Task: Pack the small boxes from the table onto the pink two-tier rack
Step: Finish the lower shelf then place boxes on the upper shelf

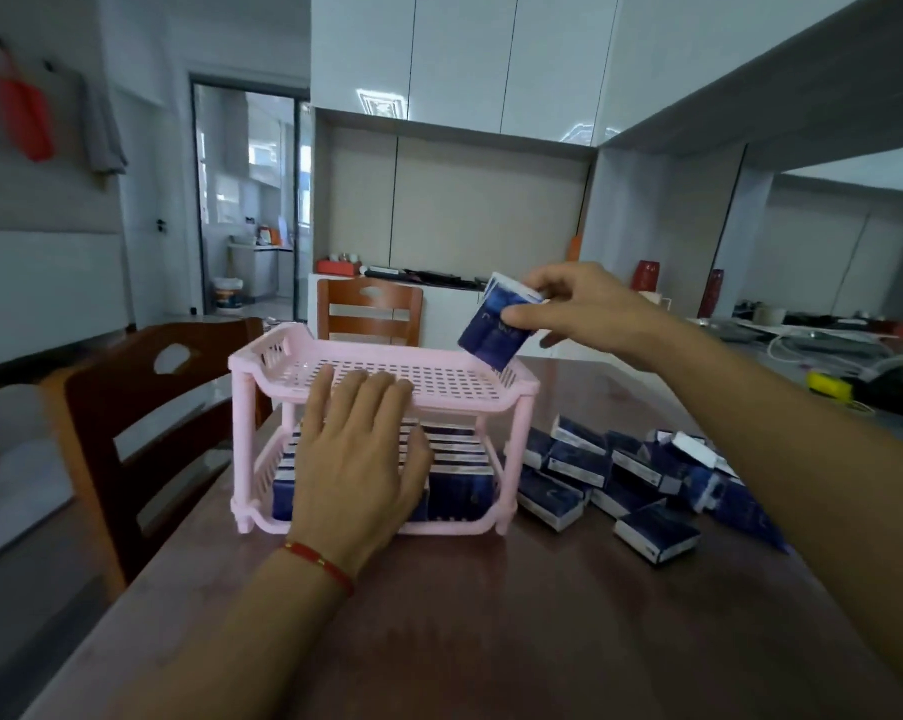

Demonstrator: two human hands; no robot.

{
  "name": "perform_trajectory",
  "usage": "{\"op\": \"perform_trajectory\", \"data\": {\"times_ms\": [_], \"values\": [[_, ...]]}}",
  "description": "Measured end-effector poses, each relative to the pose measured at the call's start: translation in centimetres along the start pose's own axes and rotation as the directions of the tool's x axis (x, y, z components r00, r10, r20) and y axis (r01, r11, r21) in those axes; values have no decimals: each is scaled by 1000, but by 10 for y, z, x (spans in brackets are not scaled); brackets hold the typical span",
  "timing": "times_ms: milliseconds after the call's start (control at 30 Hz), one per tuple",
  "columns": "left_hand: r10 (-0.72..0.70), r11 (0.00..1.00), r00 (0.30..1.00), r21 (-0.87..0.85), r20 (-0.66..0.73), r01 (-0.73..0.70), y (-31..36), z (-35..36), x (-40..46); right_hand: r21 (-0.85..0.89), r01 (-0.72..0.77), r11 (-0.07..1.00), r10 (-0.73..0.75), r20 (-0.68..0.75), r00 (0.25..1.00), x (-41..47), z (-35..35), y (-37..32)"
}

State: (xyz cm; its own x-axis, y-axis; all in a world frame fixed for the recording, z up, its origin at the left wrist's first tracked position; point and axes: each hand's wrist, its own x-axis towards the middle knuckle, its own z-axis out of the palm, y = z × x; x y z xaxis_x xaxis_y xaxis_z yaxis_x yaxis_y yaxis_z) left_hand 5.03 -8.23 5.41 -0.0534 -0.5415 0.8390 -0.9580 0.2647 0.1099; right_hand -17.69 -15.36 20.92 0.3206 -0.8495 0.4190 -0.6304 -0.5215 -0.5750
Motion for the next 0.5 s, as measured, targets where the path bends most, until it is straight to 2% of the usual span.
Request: {"op": "perform_trajectory", "data": {"times_ms": [233,333,500], "values": [[4,999,1000,54,10,-5,2,11,-4,-191,-46,980,91,238,967,64,29,1],[-5,999,1000,45,1,5,3,11,-5,-251,-24,968,87,245,966,74,40,8],[-12,1000,1000,25,-7,13,4,11,-5,-223,-36,974,92,246,965,82,42,12]]}}
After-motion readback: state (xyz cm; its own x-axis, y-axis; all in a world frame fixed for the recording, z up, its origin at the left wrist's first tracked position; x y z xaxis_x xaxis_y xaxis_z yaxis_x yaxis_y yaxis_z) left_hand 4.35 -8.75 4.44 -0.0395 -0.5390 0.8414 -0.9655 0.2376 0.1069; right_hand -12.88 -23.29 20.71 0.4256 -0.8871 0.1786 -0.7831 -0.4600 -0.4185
